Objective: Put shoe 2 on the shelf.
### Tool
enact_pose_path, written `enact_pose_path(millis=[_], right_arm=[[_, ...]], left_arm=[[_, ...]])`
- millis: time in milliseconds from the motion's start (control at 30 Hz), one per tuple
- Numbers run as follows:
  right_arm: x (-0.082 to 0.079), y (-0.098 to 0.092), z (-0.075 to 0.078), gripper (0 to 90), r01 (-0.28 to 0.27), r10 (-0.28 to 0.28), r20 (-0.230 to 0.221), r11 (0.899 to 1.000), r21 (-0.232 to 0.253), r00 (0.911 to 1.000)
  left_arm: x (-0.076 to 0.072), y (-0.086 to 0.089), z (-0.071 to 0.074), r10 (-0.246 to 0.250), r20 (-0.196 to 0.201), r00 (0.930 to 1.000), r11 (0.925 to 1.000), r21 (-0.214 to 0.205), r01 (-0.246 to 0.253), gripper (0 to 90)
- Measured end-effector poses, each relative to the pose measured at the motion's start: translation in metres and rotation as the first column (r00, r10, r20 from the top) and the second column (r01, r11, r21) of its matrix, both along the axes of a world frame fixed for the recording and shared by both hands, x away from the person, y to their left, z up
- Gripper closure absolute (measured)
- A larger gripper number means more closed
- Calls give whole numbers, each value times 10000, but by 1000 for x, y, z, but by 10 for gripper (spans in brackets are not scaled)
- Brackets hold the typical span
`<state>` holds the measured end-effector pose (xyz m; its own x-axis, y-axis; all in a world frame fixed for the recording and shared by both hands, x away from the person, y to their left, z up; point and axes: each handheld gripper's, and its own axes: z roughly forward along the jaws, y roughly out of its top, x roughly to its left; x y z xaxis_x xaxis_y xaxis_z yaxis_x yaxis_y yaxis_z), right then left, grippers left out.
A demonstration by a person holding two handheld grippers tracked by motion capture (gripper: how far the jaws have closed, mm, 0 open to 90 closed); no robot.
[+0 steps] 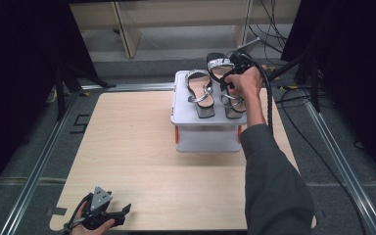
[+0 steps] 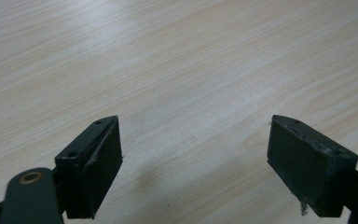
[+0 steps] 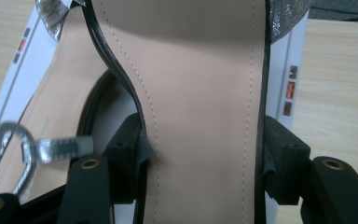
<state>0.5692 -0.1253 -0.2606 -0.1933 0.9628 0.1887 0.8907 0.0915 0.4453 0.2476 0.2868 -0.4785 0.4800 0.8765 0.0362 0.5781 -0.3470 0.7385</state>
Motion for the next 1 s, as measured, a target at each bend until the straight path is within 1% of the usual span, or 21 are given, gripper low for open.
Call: enact_pose_path(millis=[100,133,167,200,267,400,433,467,533,567,600,667,700,733,767,800,833,867,900,933,1000], right_arm=[[4,2,-3,414,250,-249,-154,9997,69,9996],[6,3,-3,414,350,-350,-189,9994,-17,9992],[7,4,-4,414,473,-474,-187,9989,-68,9987],[8,4,-5,414,576,-578,-237,9983,-86,9980],[10,4,-7,413,904,-907,-325,9958,-112,9953],[13,5,-11,412,1159,-1172,-380,9926,-352,9924],[14,5,-13,411,1192,-1208,-353,9920,-421,9921],[14,7,-14,410,1371,-1387,-454,9899,-362,9893],[16,7,-17,408,1307,-1327,-377,9900,-525,9904],[17,7,-18,408,1382,-1405,-389,9888,-563,9893],[18,8,-20,407,1500,-1525,-394,9869,-588,9875],[19,9,-21,407,1674,-1696,-503,9849,-440,9842],[19,9,-21,407,1769,-1787,-551,9835,-369,9824],[19,7,-21,407,1609,-1631,-423,9856,-512,9857],[19,8,-21,406,1789,-1811,-489,9827,-471,9822],[20,7,-22,403,1695,-1718,-376,9838,-593,9844],[20,7,-24,401,1787,-1814,-410,9819,-629,9825],[21,8,-26,398,1771,-1805,-436,9816,-713,9826],[21,10,-26,397,1818,-1857,-405,9798,-836,9818],[21,10,-26,396,1646,-1675,-276,9825,-870,9855],[21,9,-26,373,1656,-1685,-341,9834,-743,9851]], left_arm=[[0,0,0,5,-21,10000,10000,47,-5,174],[1,2,1,-201,-66,9998,9990,392,203,175],[2,2,1,-323,53,9995,9980,551,320,175],[1,1,0,-212,8,9998,9996,195,212,175],[0,1,1,-140,6,9999,9997,180,139,175],[0,0,1,-71,26,10000,9999,97,70,175],[0,0,1,-164,58,9998,9998,67,163,174],[0,-1,1,-160,66,9999,9999,37,160,174],[1,2,2,-291,30,9996,9990,326,290,175],[-1,0,2,-72,8,10000,9998,182,72,175],[0,0,1,-119,60,9999,9999,-5,119,175],[0,0,1,-177,48,9998,9997,157,176,175],[0,0,1,-194,66,9998,9998,69,194,175],[0,-1,0,-151,46,9999,9999,15,151,175],[0,-1,0,-160,52,9999,9999,-6,160,175],[-1,-1,1,-101,42,9999,9999,-4,101,175],[0,0,1,-207,69,9998,9995,245,206,175],[-1,-1,1,-113,55,9999,9999,53,113,175],[0,-1,1,-150,52,9999,9999,29,150,174],[0,-1,0,-95,24,10000,10000,-12,95,175],[0,-1,0,-105,28,9999,9999,-17,105,175]])
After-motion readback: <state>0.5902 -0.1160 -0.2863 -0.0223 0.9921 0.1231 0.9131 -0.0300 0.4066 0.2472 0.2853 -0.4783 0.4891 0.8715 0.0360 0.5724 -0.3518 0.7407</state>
